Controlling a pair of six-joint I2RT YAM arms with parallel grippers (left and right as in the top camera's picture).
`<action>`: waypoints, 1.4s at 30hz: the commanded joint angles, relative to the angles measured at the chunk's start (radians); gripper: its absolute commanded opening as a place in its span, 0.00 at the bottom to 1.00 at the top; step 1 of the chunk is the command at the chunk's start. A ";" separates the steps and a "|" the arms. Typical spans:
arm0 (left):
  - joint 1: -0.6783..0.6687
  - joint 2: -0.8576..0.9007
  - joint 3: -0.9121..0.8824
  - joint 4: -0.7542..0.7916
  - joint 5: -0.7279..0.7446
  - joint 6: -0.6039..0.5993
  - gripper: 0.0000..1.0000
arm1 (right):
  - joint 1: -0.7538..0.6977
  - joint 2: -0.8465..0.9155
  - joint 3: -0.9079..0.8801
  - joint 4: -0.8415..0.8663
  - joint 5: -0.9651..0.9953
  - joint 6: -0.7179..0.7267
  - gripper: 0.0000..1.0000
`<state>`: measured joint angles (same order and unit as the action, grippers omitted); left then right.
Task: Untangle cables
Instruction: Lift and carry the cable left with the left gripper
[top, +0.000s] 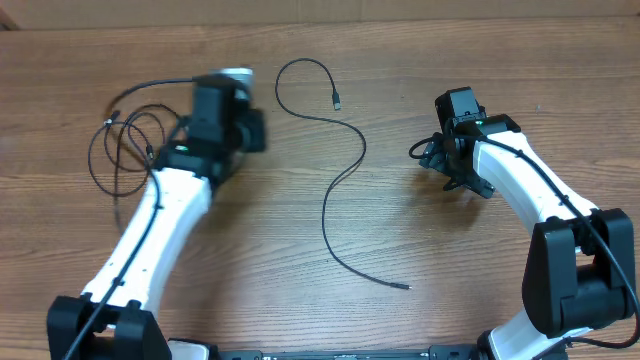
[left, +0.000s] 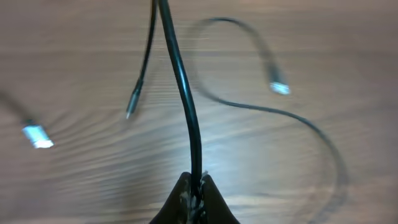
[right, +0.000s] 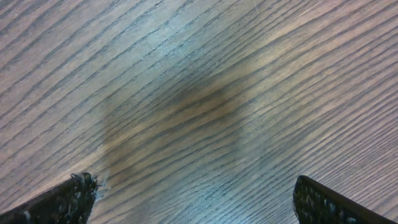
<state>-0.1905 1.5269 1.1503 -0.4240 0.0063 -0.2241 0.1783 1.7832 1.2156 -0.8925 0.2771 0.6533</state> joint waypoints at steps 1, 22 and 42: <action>0.143 -0.009 0.012 -0.040 -0.014 -0.091 0.04 | 0.000 -0.015 0.014 0.001 0.017 -0.004 1.00; 0.557 0.138 0.012 -0.051 -0.016 -0.087 0.76 | 0.000 -0.015 0.014 0.001 0.017 -0.004 1.00; 0.564 0.190 0.012 -0.405 -0.052 -0.447 0.75 | 0.000 -0.015 0.014 0.001 0.017 -0.004 1.00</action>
<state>0.3626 1.7134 1.1519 -0.7795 0.0082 -0.5156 0.1783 1.7832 1.2156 -0.8928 0.2771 0.6533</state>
